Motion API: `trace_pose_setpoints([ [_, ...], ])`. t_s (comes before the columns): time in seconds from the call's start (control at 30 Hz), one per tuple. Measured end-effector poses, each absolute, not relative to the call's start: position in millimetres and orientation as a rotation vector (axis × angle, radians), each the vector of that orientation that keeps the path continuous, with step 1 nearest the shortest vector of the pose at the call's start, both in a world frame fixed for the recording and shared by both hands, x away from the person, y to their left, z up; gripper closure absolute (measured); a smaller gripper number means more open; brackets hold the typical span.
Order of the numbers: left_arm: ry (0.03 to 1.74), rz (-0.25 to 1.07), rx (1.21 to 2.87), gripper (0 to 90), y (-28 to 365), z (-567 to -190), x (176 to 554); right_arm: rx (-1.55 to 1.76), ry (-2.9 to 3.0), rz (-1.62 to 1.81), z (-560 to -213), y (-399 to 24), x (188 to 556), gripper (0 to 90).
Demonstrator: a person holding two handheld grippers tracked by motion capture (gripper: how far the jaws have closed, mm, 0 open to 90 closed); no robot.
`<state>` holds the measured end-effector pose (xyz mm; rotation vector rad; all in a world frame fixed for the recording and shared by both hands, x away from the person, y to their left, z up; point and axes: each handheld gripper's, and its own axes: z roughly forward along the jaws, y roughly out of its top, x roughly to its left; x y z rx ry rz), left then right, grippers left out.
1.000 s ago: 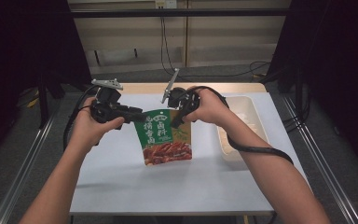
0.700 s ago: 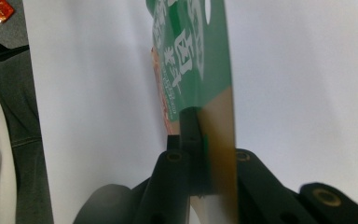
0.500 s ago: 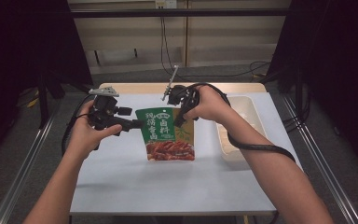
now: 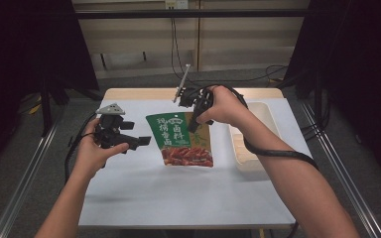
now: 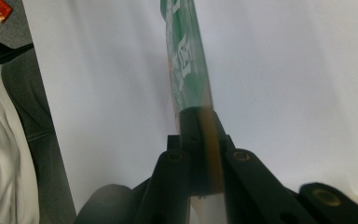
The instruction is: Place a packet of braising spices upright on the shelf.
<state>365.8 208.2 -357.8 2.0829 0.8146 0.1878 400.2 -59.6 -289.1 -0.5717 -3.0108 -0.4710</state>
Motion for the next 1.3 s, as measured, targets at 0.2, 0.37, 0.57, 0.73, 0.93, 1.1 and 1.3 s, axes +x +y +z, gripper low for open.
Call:
trace_pose_setpoints([
  [0.2,0.839,0.219,2.076,7.0,214,-364,364,-0.580,-3.006,-0.460,-283,-64,403,90.0],
  [0.37,0.849,0.195,2.073,6.7,219,-374,362,-0.589,-3.005,-0.476,-278,-71,406,90.0],
  [0.57,0.871,0.200,2.086,6.1,223,-389,359,-0.627,-3.004,-0.466,-271,-81,410,90.0],
  [0.73,0.889,0.201,2.078,6.0,226,-403,355,-0.638,-3.011,-0.459,-268,-87,415,90.0],
  [0.93,0.902,0.213,2.087,5.3,232,-414,351,-0.664,-3.013,-0.441,-265,-91,419,90.0],
  [1.1,0.900,0.224,2.087,5.1,233,-420,347,-0.666,-3.014,-0.442,-262,-91,422,90.0],
  [1.3,0.920,0.222,2.098,5.1,236,-427,345,-0.672,-3.016,-0.425,-257,-90,428,90.0],
])
